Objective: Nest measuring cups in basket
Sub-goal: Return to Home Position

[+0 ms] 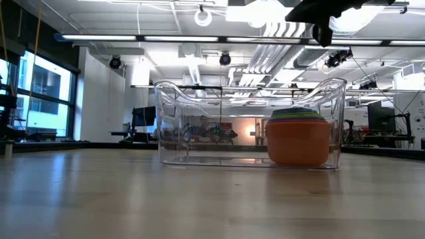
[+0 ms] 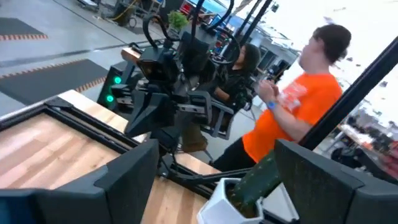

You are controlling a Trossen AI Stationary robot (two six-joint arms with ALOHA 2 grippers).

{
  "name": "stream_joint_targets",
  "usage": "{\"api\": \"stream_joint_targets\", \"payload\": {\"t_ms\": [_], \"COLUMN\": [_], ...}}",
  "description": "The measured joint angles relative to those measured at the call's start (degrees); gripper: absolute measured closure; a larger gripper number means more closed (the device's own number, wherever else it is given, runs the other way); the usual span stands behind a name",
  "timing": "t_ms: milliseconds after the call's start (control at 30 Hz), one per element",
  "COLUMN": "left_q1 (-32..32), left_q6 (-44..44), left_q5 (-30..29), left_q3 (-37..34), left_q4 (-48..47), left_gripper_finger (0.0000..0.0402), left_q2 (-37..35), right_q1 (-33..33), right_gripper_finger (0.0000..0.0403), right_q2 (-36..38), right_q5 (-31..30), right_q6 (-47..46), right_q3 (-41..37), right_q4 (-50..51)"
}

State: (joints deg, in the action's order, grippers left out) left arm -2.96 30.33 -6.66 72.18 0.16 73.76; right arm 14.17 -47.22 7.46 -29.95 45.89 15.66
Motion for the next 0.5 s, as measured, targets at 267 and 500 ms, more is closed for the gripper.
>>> {"api": "stream_joint_targets", "payload": {"t_ms": [267, 500], "left_q1": [-2.3, -2.7], "left_q6": [-10.2, -11.7], "left_q5": [-6.0, -3.7], "left_q3": [-2.8, -18.2], "left_q4": [-1.4, 4.4], "left_gripper_finger": [0.0316, 0.0394], "left_q2": [-3.1, -18.4], "right_q1": [0.0, 0.0], "right_gripper_finger": [0.0402, 0.0402], "right_q2": [0.0, 0.0], "right_q5": [0.0, -0.1], "right_q6": [-1.0, 0.4], "right_q3": [0.0, 0.0], "right_q4": [0.0, 0.0]}}
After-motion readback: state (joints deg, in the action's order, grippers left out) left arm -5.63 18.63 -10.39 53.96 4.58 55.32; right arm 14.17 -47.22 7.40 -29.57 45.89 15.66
